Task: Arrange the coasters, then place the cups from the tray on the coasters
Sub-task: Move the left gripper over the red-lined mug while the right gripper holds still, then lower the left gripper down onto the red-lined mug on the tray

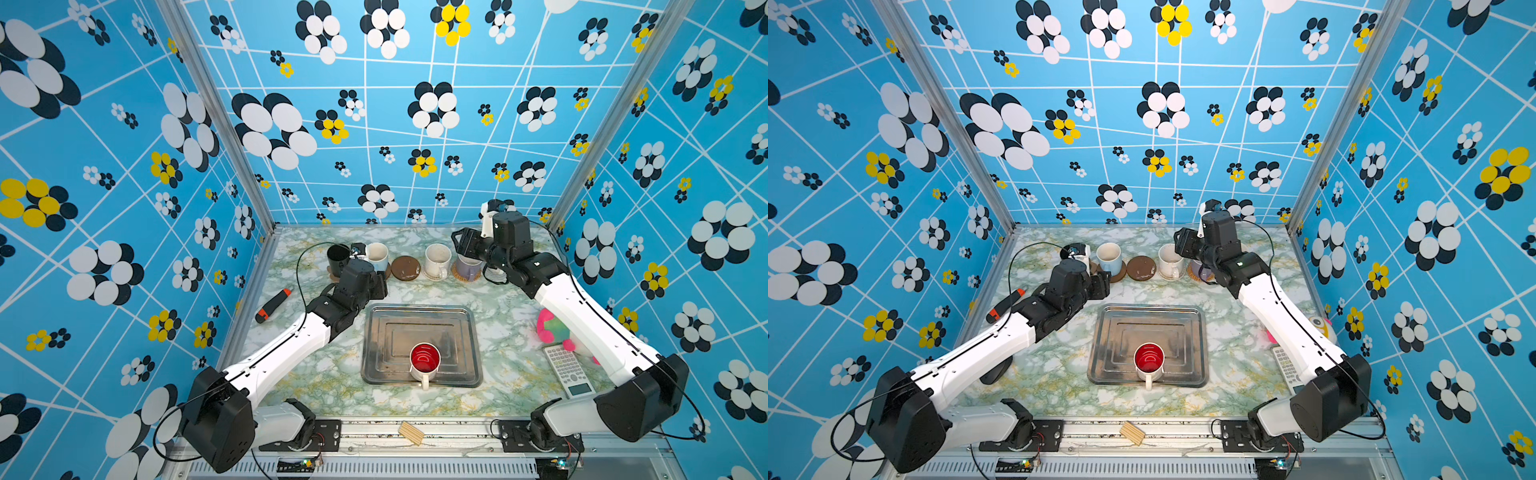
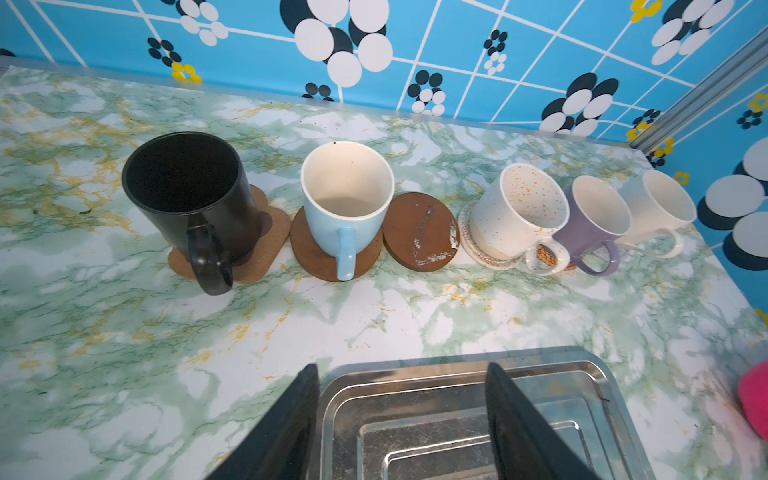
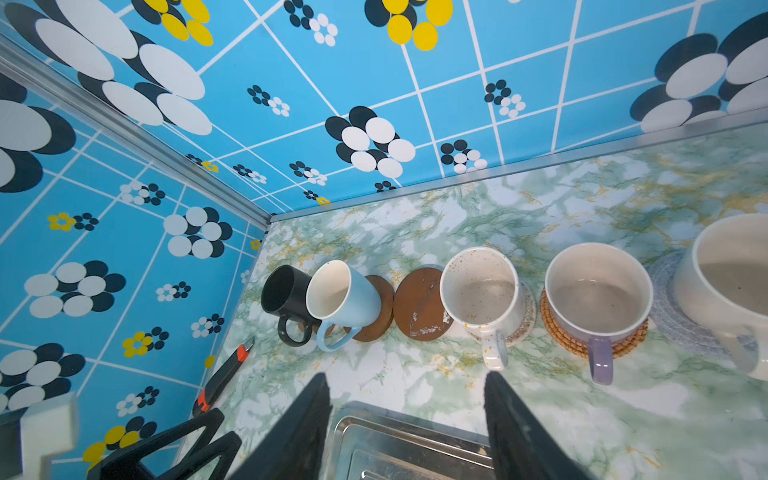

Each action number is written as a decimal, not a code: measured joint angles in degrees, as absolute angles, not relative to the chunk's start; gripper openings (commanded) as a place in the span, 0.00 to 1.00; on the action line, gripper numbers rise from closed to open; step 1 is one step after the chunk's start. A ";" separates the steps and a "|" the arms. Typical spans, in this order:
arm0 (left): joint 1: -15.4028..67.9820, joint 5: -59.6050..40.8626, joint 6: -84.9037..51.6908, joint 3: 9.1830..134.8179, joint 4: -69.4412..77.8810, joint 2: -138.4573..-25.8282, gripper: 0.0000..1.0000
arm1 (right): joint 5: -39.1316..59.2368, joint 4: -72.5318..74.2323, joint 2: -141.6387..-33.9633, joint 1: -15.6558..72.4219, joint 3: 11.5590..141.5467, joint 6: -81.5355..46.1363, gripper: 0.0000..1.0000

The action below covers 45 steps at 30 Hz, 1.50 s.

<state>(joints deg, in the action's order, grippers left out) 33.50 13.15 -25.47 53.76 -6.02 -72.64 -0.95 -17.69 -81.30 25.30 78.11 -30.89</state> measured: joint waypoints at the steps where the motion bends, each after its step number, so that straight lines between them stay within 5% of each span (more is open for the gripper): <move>1: 33.91 12.86 -25.45 54.02 -6.04 -72.40 0.64 | -0.91 -16.53 -80.62 25.30 76.27 -31.62 0.61; 8: 37.93 11.29 -24.64 58.17 -9.15 -72.25 0.66 | 0.36 -11.31 -79.11 25.30 65.67 -36.73 0.60; 18: 45.52 8.47 -20.71 69.14 -24.38 -72.25 0.66 | 0.95 -6.74 -79.18 25.32 64.05 -38.39 0.60; 45: 62.41 8.14 -25.43 72.40 -52.99 -74.98 0.66 | 0.80 -5.30 -79.02 25.32 62.59 -38.37 0.61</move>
<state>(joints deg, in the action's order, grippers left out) 62.41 8.14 -25.43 72.40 -52.99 -74.98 0.80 -5.30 -79.02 25.32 62.59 -38.37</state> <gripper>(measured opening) 0.658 0.610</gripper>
